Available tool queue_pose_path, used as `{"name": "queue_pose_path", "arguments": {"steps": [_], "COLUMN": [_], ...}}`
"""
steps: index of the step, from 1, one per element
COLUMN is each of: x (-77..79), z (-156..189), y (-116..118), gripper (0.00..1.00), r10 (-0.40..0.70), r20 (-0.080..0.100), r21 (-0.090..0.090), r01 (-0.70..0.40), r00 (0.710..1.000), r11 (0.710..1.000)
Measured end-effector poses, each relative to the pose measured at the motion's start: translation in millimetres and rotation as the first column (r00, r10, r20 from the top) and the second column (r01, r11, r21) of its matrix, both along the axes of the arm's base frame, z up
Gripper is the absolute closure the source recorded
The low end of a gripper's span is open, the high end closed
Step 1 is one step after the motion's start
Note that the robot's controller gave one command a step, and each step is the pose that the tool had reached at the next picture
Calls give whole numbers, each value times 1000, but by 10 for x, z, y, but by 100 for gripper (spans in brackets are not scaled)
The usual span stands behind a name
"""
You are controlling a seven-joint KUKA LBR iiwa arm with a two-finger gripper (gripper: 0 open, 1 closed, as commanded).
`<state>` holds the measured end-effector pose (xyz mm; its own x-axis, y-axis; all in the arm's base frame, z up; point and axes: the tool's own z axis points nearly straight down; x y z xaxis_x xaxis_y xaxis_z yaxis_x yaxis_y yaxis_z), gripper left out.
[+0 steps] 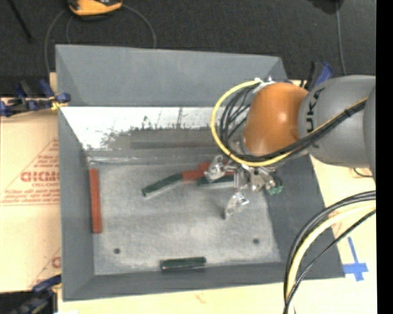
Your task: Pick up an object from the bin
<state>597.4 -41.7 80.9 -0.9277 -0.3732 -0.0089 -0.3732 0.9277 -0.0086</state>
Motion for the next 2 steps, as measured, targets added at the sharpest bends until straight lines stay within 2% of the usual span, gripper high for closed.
{"name": "queue_pose_path", "arguments": {"steps": [1,2], "x": [337,471], "z": [67,92], "y": [143,218], "gripper": [0,0], "r10": [0,4], "r20": [-4,1], "r21": [1,2], "r01": [0,-4], "r00": [1000,1000], "r11": [1000,1000]}}
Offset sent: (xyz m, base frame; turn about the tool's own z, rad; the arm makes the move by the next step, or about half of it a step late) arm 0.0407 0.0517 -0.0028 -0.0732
